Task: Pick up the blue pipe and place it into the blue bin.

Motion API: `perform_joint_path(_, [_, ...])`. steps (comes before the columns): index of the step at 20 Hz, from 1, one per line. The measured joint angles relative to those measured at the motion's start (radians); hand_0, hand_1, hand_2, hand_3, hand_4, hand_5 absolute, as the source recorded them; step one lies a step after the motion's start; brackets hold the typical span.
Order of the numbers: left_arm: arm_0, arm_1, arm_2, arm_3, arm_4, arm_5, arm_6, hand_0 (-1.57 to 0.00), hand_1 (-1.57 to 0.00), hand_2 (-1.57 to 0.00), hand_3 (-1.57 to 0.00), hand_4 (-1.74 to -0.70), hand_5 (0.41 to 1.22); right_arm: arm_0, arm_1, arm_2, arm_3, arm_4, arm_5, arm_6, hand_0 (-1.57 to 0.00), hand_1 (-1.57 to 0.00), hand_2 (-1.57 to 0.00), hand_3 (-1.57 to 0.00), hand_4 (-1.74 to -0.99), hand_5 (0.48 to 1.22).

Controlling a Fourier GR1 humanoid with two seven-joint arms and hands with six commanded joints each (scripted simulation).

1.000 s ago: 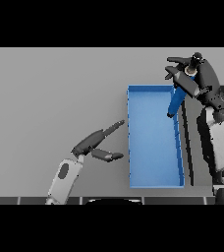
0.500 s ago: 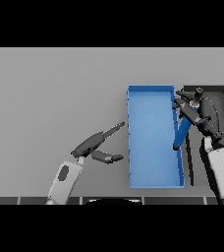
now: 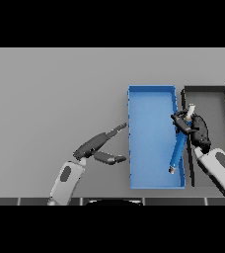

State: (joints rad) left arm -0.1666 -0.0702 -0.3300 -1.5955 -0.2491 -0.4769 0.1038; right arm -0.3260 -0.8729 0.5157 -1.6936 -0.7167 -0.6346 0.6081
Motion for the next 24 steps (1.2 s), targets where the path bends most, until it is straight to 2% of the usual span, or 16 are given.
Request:
perform_joint_path(2, [0.005, 0.009, 0.005, -0.009, 0.006, -0.004, -0.012, 0.0, 0.0, 0.0, 0.0, -0.88, 0.427, -0.039, -0.033, 0.066, 0.024, -0.038, -0.001, 0.002, -0.6, -0.55, -0.55, -0.32, -1.337, 1.221])
perform_joint_path(3, [0.006, 0.007, 0.007, -0.014, 0.009, -0.003, -0.004, 0.0, 0.0, 0.0, 0.0, -0.88, 0.428, -0.064, -0.055, 0.103, 0.036, -0.053, 0.02, -0.006, -0.48, -0.44, -0.44, -0.26, -1.275, 1.186])
perform_joint_path(5, [0.022, 0.004, -0.003, -0.023, 0.009, -0.003, -0.011, 0.0, 0.0, 0.0, 0.0, -0.88, 0.429, -0.144, -0.111, 0.206, 0.055, -0.074, 0.063, -0.01, -0.31, -0.28, -0.28, -0.16, -1.175, 1.084])
perform_joint_path(6, [0.013, 0.005, 0.006, -0.03, 0.015, -0.002, 0.007, 0.0, 0.0, 0.0, 0.0, -0.88, 0.429, -0.178, -0.133, 0.253, 0.059, -0.073, 0.083, -0.02, -0.24, -0.22, -0.22, -0.13, -1.142, 1.03])
perform_joint_path(7, [0.015, 0.003, 0.004, -0.024, 0.015, -0.005, 0.013, 0.0, 0.0, 0.0, 0.0, -0.89, 0.428, -0.198, -0.143, 0.289, 0.058, -0.051, 0.1, -0.037, -0.2, -0.18, -0.18, -0.1, -1.11, 0.979])
perform_joint_path(8, [0.01, 0.0, 0.006, -0.016, 0.012, -0.001, 0.021, 0.0, 0.0, 0.0, 0.0, -0.89, 0.428, -0.21, -0.15, 0.308, 0.058, -0.055, 0.123, -0.026, -0.16, -0.14, -0.14, -0.08, -1.083, 0.934])
perform_joint_path(9, [0.011, -0.001, 0.005, -0.017, 0.011, 0.001, 0.012, 0.0, 0.0, 0.0, 0.0, -0.89, 0.426, -0.217, -0.153, 0.327, 0.07, -0.069, 0.127, 0.002, -0.12, -0.11, -0.11, -0.07, -1.078, 0.898])
perform_joint_path(16, [0.009, 0.003, 0.006, -0.018, 0.011, 0.001, 0.008, 0.0, 0.0, 0.0, 0.0, -0.89, 0.429, -0.279, -0.198, 0.466, 0.092, -0.12, 0.128, 0.002, -0.03, -0.02, -0.02, -0.01, -1.036, 0.713])
perform_joint_path(19, [0.002, 0.004, 0.007, -0.007, 0.003, 0.004, 0.008, 0.0, 0.0, 0.0, 0.0, -0.89, 0.431, -0.312, -0.203, 0.512, 0.094, -0.131, 0.121, 0.002, -0.01, -0.01, -0.01, -0.01, -1.022, 0.672])
perform_joint_path(21, [0.014, 0.007, 0.007, -0.016, 0.007, 0.003, -0.001, 0.0, 0.0, 0.0, 0.0, -0.89, 0.431, -0.328, -0.219, 0.523, 0.1, -0.143, 0.132, 0.002, -0.01, -0.01, -0.01, 0.0, -1.022, 0.665])
perform_joint_path(23, [0.022, 0.01, 0.003, -0.023, 0.006, 0.001, -0.01, 0.0, 0.0, 0.0, 0.0, -0.88, 0.431, -0.336, -0.209, 0.529, 0.101, -0.154, 0.136, 0.002, -0.01, -0.01, -0.01, 0.0, -1.022, 0.658])
perform_joint_path(24, [0.014, 0.006, 0.001, -0.019, 0.0, 0.005, 0.004, 0.0, 0.0, 0.0, 0.0, -0.88, 0.431, -0.356, -0.213, 0.552, 0.097, -0.167, 0.123, 0.002, -0.01, -0.01, -0.01, 0.0, -1.022, 0.655])
